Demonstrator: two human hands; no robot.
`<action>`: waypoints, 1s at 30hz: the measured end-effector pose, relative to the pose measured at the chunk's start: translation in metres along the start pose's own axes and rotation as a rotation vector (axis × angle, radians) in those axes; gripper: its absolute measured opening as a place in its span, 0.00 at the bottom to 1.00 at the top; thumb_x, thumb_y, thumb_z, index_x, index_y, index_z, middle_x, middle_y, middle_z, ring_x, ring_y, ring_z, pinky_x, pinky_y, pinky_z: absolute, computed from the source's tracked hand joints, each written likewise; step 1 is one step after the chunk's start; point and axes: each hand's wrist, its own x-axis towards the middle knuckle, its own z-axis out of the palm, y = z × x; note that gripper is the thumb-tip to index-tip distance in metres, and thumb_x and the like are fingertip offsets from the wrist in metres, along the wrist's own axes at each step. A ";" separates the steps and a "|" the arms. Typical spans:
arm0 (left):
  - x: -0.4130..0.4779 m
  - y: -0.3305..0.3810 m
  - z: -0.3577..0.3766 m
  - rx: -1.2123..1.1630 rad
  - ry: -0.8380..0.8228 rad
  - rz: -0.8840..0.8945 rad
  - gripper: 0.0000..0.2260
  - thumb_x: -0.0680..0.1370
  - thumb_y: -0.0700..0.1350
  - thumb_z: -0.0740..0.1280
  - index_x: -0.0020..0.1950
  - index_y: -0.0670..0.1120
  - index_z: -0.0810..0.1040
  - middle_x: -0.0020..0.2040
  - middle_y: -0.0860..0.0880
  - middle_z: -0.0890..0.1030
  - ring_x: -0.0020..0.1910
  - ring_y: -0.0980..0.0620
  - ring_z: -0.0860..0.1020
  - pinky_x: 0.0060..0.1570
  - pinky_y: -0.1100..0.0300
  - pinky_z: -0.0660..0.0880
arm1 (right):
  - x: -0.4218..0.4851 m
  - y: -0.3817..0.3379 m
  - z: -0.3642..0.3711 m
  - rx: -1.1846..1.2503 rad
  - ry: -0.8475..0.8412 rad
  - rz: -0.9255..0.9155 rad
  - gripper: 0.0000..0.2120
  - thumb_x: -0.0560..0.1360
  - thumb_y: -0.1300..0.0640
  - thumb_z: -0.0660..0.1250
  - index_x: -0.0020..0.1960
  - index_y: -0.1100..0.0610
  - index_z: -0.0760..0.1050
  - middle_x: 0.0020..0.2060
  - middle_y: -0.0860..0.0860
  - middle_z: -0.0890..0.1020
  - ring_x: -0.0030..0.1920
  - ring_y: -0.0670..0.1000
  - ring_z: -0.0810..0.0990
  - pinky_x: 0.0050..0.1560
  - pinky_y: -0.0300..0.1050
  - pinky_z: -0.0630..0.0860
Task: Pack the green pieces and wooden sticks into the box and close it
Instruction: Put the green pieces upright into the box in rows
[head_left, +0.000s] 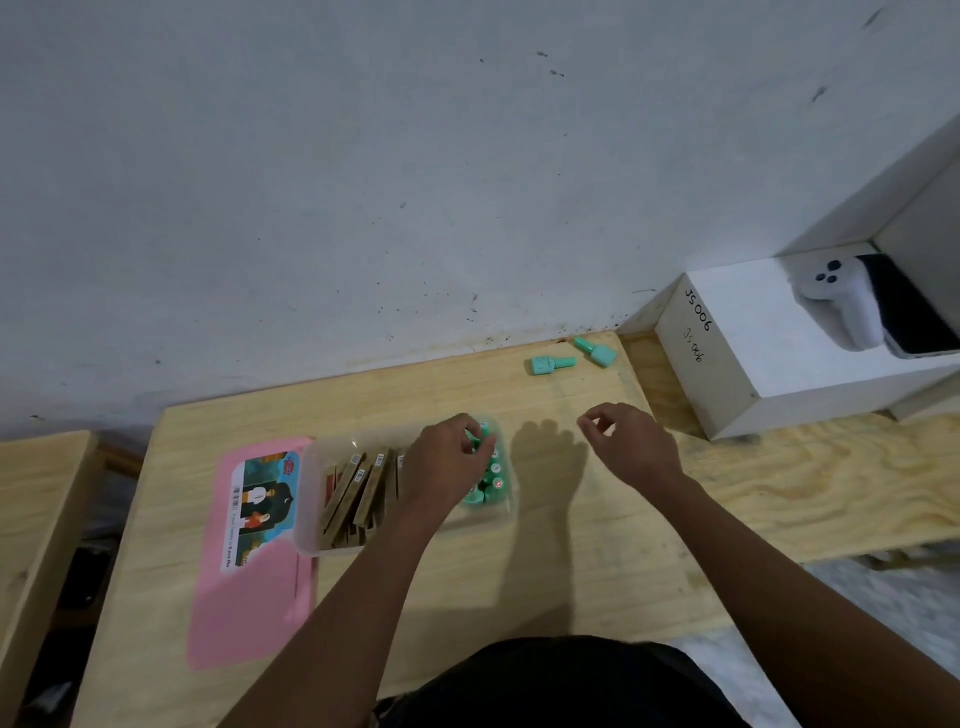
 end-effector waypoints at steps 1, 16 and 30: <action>0.006 0.007 0.000 0.008 -0.010 0.017 0.08 0.74 0.56 0.68 0.44 0.52 0.79 0.35 0.53 0.81 0.32 0.54 0.77 0.34 0.61 0.74 | 0.005 0.007 -0.005 0.017 0.017 0.019 0.09 0.77 0.44 0.64 0.51 0.44 0.80 0.45 0.43 0.81 0.44 0.45 0.78 0.41 0.42 0.72; 0.138 0.077 0.075 0.194 -0.248 0.173 0.18 0.76 0.54 0.65 0.65 0.50 0.73 0.59 0.48 0.75 0.59 0.47 0.75 0.54 0.52 0.75 | 0.115 0.070 -0.009 -0.072 -0.214 0.047 0.19 0.76 0.51 0.64 0.66 0.53 0.74 0.61 0.55 0.78 0.57 0.56 0.78 0.56 0.52 0.77; 0.176 0.080 0.123 0.477 -0.363 0.151 0.17 0.79 0.46 0.62 0.67 0.48 0.72 0.61 0.46 0.73 0.62 0.45 0.70 0.57 0.50 0.71 | 0.184 0.044 0.015 -0.378 -0.204 -0.164 0.20 0.80 0.50 0.59 0.70 0.53 0.68 0.66 0.54 0.71 0.66 0.56 0.69 0.63 0.52 0.70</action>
